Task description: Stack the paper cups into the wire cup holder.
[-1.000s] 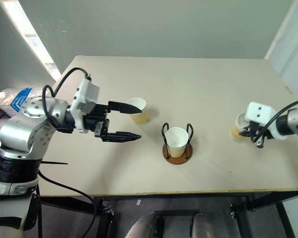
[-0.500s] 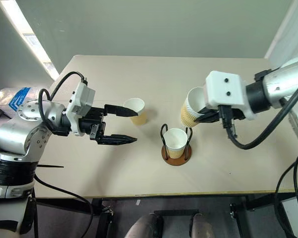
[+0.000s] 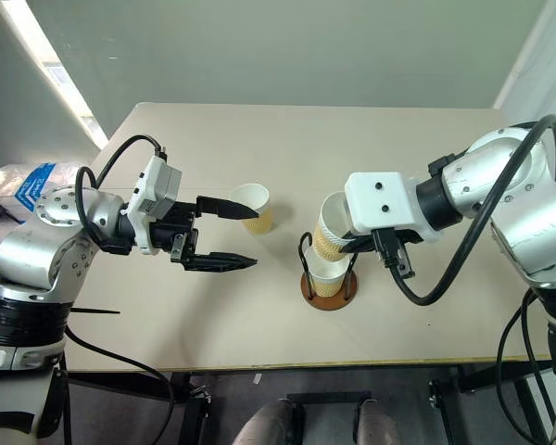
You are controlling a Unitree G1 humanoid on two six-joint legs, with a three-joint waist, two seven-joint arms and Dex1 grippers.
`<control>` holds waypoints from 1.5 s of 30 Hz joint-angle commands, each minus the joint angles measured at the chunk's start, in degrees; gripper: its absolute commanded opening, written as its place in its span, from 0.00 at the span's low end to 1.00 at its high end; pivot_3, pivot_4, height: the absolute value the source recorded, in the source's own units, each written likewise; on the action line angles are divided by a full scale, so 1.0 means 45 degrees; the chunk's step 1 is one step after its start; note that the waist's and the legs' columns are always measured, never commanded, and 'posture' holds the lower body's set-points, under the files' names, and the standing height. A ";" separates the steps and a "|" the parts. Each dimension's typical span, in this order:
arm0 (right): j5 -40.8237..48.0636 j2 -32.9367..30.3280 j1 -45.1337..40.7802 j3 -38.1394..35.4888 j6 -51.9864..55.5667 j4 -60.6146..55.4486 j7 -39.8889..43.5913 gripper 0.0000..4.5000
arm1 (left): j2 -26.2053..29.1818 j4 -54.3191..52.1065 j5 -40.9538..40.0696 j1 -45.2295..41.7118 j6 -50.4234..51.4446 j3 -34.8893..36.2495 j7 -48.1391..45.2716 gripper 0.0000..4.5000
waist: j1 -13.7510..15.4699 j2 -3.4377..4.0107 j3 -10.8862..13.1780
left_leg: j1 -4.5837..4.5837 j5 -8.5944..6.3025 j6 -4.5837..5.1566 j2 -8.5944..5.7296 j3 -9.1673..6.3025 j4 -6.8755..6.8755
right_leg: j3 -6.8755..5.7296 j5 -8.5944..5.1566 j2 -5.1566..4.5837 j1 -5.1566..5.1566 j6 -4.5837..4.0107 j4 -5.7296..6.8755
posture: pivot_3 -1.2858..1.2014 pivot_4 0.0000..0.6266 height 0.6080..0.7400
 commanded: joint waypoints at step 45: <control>0.4887 0.2616 0.2496 -0.8527 0.6158 -0.1164 -0.6263 0.77 | 0.0002 0.3006 0.8104 -0.3236 -0.4270 -0.3480 0.3312 1.00 | 0.0041 -0.0016 0.0001 | 0.0016 0.0007 -0.0023 -0.0005 0.0006 -0.0009 | 0.0011 0.0010 0.0003 -0.0011 -0.0014 0.0002 | 0.52 0.24 1.00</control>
